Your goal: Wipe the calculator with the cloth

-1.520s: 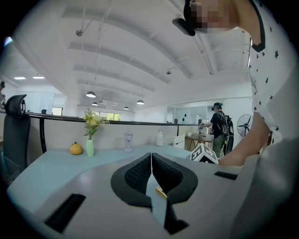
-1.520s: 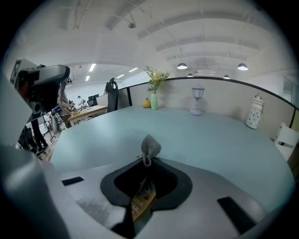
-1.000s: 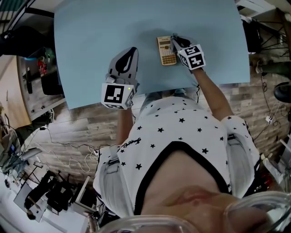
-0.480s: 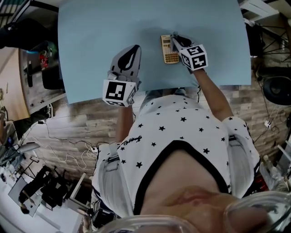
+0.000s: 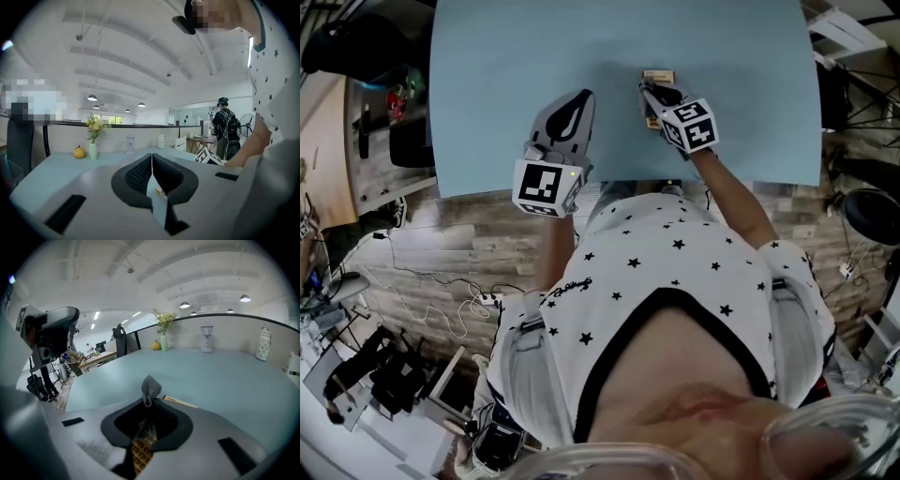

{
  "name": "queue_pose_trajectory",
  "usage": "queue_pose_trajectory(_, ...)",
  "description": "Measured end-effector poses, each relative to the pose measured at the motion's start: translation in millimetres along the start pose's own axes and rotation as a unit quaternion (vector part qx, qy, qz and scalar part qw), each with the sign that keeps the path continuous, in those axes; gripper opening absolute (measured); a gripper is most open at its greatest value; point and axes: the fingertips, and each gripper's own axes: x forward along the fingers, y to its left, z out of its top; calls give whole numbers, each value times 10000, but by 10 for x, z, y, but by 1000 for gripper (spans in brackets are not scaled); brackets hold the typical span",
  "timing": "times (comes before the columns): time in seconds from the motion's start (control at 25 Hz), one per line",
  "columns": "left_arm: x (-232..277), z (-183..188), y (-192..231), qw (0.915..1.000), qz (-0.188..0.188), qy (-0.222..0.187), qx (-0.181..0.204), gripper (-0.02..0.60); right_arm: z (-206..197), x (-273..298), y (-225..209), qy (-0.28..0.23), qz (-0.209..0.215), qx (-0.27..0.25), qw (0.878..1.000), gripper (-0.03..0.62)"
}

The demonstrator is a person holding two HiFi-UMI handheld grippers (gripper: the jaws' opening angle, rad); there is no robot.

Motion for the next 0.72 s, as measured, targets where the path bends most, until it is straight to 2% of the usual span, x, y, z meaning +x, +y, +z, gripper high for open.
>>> queue_pose_trajectory(0.32, -5, 1, 1, 10000, 2, 30, 9, 31, -50, 32, -13, 107, -59, -120, 9999, 40)
queue_pose_trajectory(0.72, 82, 42, -121, 9999, -161, -21, 31, 31, -155, -129, -247, 98, -321, 36, 9994, 38)
